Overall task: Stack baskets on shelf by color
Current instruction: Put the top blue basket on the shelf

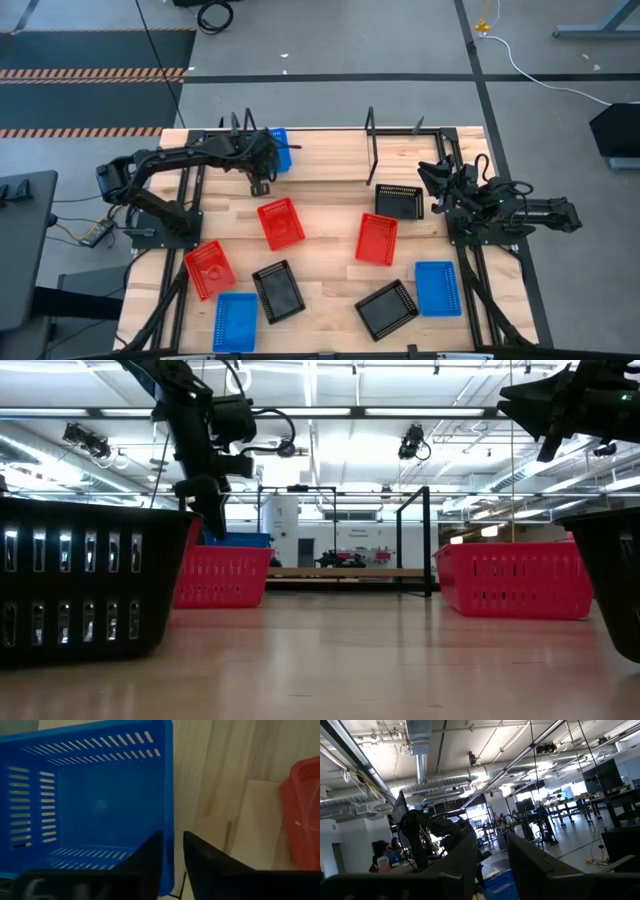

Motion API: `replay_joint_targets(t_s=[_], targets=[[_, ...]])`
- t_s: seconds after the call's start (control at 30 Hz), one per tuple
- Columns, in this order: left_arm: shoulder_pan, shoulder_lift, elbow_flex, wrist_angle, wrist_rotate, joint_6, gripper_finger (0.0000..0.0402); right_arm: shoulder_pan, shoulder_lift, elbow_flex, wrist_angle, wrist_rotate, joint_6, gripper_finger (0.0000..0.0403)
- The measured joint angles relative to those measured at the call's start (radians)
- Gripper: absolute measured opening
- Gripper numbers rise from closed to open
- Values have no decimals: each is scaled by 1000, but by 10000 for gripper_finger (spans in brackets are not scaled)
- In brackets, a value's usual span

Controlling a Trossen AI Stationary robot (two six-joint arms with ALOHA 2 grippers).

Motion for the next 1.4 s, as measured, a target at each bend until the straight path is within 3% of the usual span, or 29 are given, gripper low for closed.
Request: replay_joint_targets(t_s=[0.23,0.5,0.63,0.83,1.17,1.4], targets=[[-40,0,15,-8,-19,-39,122,0,0,0,0,0,0,114],[-121,0,120,16,-29,-68,122,0,0,0,0,0,-1,114],[-142,1,132,170,-39,-68,119,0,0,0,0,0,-1,114],[-115,52,133,387,-166,-87,119,0,0,0,0,0,3,114],[-57,232,132,393,-158,-86,119,0,0,0,-2,8,-19,114],[-66,245,132,324,-196,-65,119,0,0,0,-4,10,-27,114]])
